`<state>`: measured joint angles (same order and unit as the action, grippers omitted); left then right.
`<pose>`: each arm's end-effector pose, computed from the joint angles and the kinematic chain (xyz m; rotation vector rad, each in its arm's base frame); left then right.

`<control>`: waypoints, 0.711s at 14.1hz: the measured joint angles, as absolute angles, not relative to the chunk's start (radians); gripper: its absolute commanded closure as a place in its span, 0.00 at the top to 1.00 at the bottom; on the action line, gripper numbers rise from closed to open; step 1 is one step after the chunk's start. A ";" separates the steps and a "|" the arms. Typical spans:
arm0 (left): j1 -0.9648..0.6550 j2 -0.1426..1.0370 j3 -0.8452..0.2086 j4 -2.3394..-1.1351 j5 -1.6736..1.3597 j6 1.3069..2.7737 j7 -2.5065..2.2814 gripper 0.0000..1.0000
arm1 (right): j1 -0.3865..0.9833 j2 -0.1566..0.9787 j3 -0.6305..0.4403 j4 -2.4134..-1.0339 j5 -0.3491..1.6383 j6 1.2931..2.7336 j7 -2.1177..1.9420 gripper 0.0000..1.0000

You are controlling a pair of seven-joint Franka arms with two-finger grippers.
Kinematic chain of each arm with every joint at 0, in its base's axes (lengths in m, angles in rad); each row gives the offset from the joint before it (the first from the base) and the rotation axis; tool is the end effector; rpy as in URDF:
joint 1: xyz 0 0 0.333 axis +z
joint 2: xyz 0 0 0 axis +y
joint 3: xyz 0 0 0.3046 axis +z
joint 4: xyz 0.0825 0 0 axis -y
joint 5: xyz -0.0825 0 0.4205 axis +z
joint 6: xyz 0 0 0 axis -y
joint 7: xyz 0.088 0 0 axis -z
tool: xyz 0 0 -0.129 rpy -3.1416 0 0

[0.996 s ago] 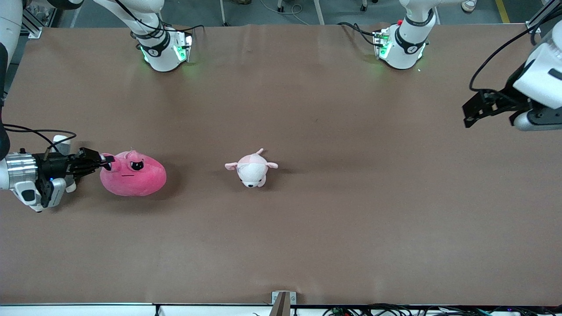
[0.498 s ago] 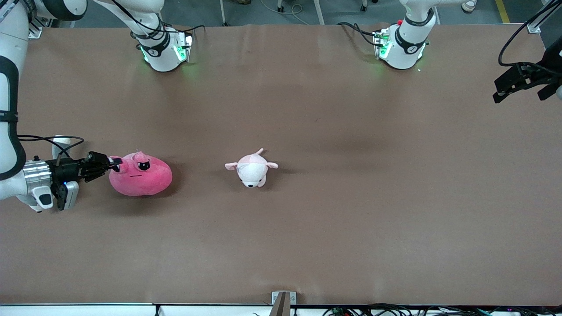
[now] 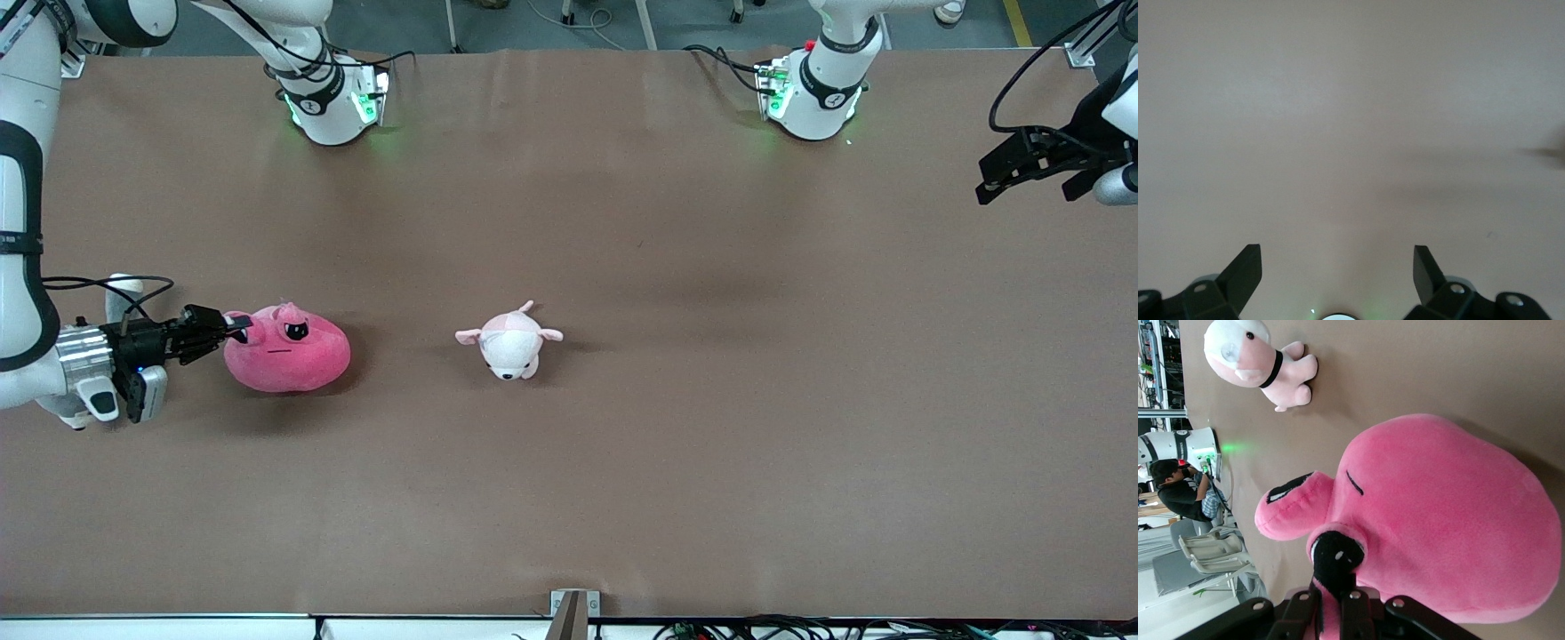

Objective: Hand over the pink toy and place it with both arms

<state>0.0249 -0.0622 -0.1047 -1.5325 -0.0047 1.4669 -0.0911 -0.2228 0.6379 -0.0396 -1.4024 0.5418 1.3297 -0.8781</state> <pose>0.5592 -0.0472 0.6369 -3.1394 -0.0173 0.0056 0.6497 -0.0926 0.2739 -2.2146 -0.6220 0.3688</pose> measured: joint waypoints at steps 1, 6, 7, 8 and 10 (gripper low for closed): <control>0.024 -0.062 -0.107 -1.533 -0.009 1.467 -0.091 1.00 | -0.223 0.638 -0.040 -1.402 0.542 1.326 -0.879 0.01; 0.023 -0.062 -0.127 -1.539 -0.012 1.467 -0.091 1.00 | -0.228 0.661 -0.040 -1.403 0.542 1.323 -0.903 0.01; 0.023 -0.062 -0.127 -1.541 -0.012 1.467 -0.091 1.00 | -0.228 0.666 -0.040 -1.403 0.542 1.323 -0.906 0.01; 0.023 -0.062 -0.127 -1.543 -0.012 1.468 -0.091 1.00 | -0.228 0.671 -0.039 -1.403 0.542 1.323 -0.908 0.01; 0.023 -0.062 -0.128 -1.546 -0.012 1.468 -0.091 1.00 | -0.228 0.682 -0.036 -1.403 0.542 1.323 -0.909 0.01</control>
